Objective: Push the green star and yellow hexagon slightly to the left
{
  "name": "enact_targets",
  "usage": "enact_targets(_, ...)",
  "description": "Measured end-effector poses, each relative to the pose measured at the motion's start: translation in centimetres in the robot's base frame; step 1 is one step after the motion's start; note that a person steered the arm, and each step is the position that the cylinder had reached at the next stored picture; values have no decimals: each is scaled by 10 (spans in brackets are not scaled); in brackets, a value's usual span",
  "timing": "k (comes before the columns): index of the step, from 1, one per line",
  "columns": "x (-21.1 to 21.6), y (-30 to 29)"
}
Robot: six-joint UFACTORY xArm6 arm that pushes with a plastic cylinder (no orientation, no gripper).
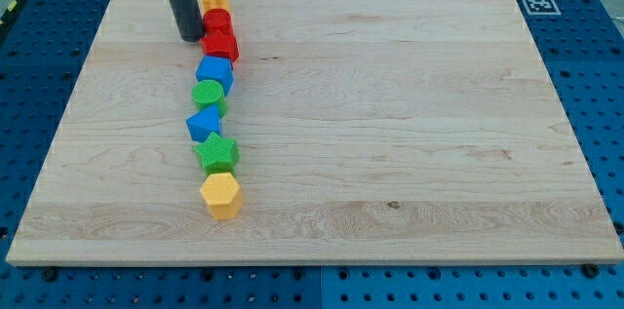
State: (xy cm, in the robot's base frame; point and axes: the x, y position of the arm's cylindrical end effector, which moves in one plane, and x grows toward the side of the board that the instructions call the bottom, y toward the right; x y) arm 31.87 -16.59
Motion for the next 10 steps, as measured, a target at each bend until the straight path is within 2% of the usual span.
enact_targets(2, 6, -84)
enact_targets(4, 14, -91)
enact_targets(5, 67, -97)
enact_targets(6, 139, -93)
enact_targets(8, 282, -27)
enact_targets(9, 300, 1)
enact_targets(10, 299, 31)
